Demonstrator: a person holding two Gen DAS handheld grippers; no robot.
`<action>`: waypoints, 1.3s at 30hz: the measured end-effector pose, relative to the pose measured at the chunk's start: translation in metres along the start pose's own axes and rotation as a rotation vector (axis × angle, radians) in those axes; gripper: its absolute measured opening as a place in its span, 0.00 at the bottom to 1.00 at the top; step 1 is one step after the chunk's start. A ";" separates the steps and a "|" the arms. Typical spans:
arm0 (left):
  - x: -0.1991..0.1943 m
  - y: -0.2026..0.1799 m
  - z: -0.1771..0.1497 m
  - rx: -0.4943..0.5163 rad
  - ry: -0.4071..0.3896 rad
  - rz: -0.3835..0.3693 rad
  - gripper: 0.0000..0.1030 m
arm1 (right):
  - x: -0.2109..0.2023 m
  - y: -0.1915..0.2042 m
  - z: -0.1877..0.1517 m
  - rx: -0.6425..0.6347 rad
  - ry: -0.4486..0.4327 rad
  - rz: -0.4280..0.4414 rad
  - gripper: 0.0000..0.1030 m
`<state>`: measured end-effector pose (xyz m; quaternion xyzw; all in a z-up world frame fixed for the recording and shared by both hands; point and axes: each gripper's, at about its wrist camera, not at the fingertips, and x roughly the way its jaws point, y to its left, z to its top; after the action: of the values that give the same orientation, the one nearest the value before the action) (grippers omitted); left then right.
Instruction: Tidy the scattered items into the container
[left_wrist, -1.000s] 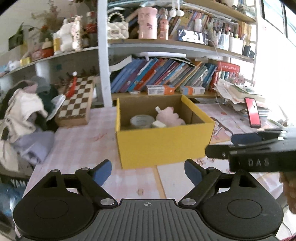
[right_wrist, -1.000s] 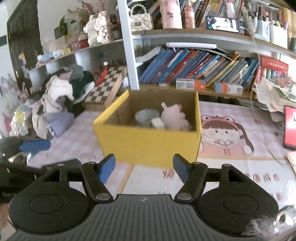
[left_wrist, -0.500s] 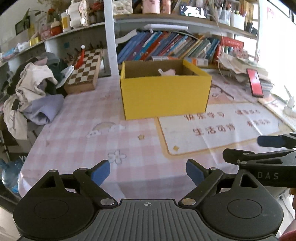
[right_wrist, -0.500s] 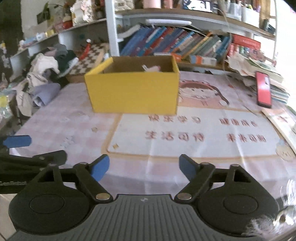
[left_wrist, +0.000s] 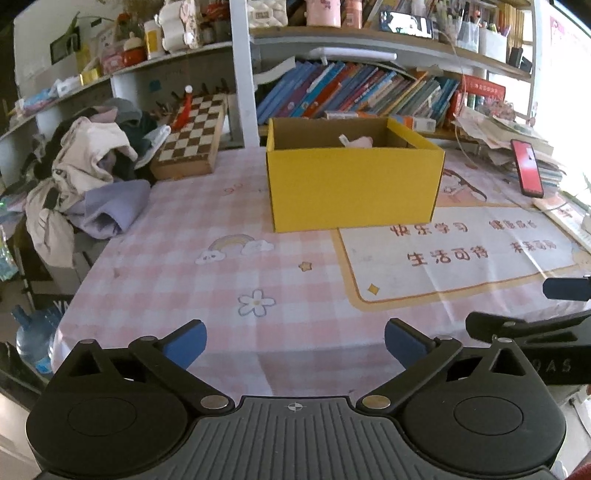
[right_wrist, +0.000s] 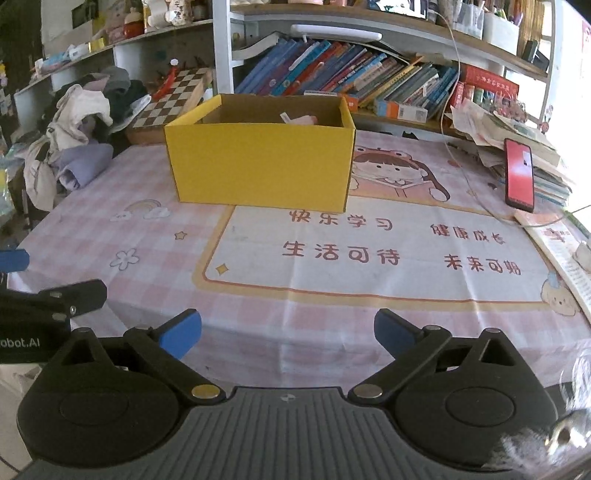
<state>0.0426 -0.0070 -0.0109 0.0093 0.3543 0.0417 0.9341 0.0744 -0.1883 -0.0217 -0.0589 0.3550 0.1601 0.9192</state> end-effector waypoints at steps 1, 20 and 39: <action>0.001 0.000 0.000 -0.003 0.006 -0.001 1.00 | 0.000 0.000 0.001 0.001 0.001 -0.001 0.98; 0.011 0.002 -0.002 -0.034 0.051 -0.020 1.00 | 0.005 -0.003 0.001 0.000 0.027 -0.017 1.00; 0.014 0.001 -0.005 -0.026 0.072 -0.013 1.00 | 0.006 -0.003 0.001 0.000 0.031 -0.016 1.00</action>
<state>0.0500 -0.0046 -0.0235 -0.0067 0.3872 0.0408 0.9211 0.0802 -0.1894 -0.0251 -0.0643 0.3689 0.1517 0.9148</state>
